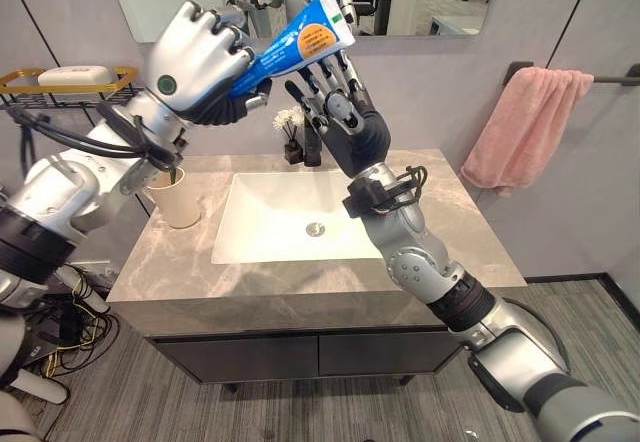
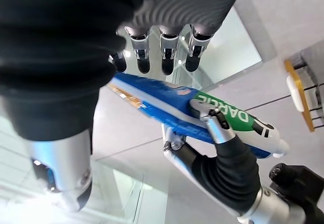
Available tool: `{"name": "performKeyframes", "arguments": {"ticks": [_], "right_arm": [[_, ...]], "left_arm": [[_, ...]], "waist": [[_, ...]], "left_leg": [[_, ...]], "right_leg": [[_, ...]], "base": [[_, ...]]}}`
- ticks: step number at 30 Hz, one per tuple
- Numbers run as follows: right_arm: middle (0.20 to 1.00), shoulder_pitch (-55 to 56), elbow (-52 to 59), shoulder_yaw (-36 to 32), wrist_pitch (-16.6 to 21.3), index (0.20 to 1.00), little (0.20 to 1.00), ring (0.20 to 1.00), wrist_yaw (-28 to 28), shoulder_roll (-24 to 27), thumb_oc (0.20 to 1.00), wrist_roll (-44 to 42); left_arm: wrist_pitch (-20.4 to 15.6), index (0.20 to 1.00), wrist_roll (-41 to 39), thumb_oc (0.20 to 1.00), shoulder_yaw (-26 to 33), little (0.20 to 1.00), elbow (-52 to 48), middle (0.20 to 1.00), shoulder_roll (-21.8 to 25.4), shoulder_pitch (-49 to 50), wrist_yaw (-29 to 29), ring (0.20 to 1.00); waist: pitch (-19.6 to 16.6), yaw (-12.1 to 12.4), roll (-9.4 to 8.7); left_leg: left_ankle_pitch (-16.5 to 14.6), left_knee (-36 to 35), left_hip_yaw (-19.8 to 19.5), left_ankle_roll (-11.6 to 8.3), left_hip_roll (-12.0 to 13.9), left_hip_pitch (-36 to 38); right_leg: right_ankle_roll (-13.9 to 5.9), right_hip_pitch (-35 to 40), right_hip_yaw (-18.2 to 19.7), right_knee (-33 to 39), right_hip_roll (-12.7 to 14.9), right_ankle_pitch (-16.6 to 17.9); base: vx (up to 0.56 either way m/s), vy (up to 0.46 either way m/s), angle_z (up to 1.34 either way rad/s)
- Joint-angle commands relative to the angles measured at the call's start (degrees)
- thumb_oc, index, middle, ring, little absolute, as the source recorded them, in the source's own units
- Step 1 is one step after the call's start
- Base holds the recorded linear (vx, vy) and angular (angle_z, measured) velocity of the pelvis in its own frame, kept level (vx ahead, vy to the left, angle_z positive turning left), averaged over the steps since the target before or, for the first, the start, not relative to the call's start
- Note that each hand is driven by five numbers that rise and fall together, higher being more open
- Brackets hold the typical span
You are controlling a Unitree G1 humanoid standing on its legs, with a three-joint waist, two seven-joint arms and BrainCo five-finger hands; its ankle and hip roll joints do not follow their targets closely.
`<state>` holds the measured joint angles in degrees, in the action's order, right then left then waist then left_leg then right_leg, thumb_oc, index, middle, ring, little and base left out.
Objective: Put brush and paste in cup on sink, flatten towel.
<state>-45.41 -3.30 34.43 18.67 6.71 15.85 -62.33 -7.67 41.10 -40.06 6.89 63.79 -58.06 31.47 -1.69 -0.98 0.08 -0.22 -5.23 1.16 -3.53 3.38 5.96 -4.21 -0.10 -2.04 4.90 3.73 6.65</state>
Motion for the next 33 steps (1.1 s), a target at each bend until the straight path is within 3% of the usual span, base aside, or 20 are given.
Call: {"name": "performKeyframes", "arguments": {"ticks": [1, 25, 33], "right_arm": [[1.000, -5.69, -1.75, -1.99, 3.07, 1.000, 1.000, 1.000, 2.05, -1.57, 1.000, -0.59], [1.000, -5.63, -3.53, -2.20, 4.00, 1.000, 1.000, 1.000, 6.30, -5.57, 1.000, 4.83], [1.000, -5.39, -4.01, -4.76, 6.13, 1.000, 1.000, 1.000, 9.38, -9.70, 1.000, 7.74]], "left_arm": [[3.05, 0.200, -0.64, 0.200, 1.48, 0.200, 4.36, 0.200, -0.20, -2.52, 1.96, 0.200], [-0.18, 0.200, -1.56, 0.200, -0.46, 0.200, 3.27, 0.200, -6.21, 1.95, -0.84, 0.200], [-1.25, 0.200, -2.94, 0.200, 0.54, 0.200, 2.21, 0.200, -10.90, 4.31, -0.43, 0.200]], "waist": [[-0.57, 0.73, -1.88], [-0.83, 0.39, -1.59], [-0.69, 0.43, -1.55]], "left_leg": [[-0.90, 0.23, 2.22, 0.90, -1.45, 1.52], [-1.10, 0.23, 2.35, 1.07, -1.49, 1.72], [-0.89, 0.23, 2.08, 1.07, -1.40, 1.57]], "right_leg": [[-4.01, 3.09, 1.35, -1.60, 3.97, -2.29], [-3.81, 3.12, 1.97, -1.06, 3.80, -2.09], [-3.63, 3.29, 1.73, -1.04, 3.73, -2.07]], "base": [[0.00, 0.000, 0.00], [0.00, 0.000, 0.00], [0.00, 0.000, 0.00]]}}
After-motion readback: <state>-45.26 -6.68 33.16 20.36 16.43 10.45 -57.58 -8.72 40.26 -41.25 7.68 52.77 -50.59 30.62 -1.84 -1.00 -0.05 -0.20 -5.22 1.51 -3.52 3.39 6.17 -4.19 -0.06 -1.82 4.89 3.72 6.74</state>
